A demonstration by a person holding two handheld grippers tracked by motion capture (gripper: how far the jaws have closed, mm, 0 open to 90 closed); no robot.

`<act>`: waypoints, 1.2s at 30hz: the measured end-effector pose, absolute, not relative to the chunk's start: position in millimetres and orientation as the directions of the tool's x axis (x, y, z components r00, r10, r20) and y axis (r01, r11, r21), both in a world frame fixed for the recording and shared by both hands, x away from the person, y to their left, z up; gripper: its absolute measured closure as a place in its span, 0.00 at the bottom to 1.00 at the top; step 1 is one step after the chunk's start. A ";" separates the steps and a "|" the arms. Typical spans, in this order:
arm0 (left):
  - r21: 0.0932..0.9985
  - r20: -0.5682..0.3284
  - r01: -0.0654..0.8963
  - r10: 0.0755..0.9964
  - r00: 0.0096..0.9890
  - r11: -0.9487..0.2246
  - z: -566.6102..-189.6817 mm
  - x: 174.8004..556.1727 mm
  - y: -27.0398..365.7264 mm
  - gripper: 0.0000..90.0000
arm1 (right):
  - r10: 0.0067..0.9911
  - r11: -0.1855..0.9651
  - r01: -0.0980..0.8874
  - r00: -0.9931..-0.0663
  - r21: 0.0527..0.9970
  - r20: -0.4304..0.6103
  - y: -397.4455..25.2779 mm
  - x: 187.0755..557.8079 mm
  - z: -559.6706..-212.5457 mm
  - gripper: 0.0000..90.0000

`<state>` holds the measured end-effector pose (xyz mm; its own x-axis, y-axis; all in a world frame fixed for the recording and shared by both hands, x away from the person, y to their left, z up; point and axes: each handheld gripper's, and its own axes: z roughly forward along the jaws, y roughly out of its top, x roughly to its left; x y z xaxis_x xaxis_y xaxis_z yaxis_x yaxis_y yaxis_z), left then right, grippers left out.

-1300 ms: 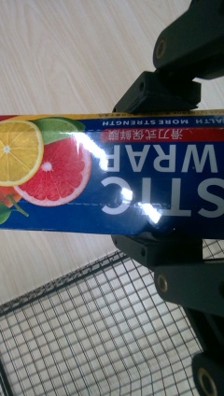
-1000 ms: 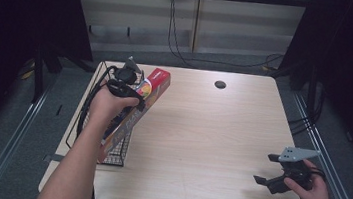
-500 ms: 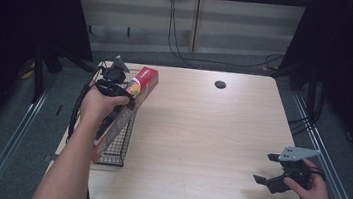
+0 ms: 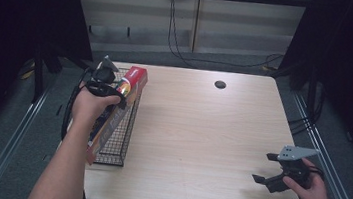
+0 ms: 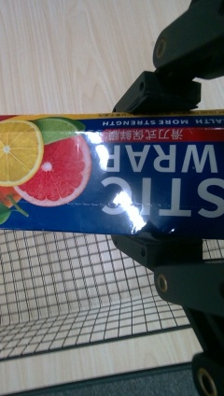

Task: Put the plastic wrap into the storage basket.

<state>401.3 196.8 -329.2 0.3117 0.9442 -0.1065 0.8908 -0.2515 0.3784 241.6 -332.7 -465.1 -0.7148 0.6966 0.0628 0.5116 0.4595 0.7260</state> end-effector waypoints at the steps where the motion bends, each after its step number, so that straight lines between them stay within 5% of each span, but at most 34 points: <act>1: 0.375 -0.107 0.894 0.946 0.306 -0.246 -329.5 401.0 198.3 0.48 | 0.695 0.460 0.509 -0.717 0.727 0.062 -332.5 241.9 -465.1 0.04; 36: 0.371 -0.069 0.925 0.990 0.121 -0.087 -339.6 396.4 231.6 0.48 | 0.703 0.453 0.514 -0.709 0.729 0.063 -336.3 239.3 -462.7 0.04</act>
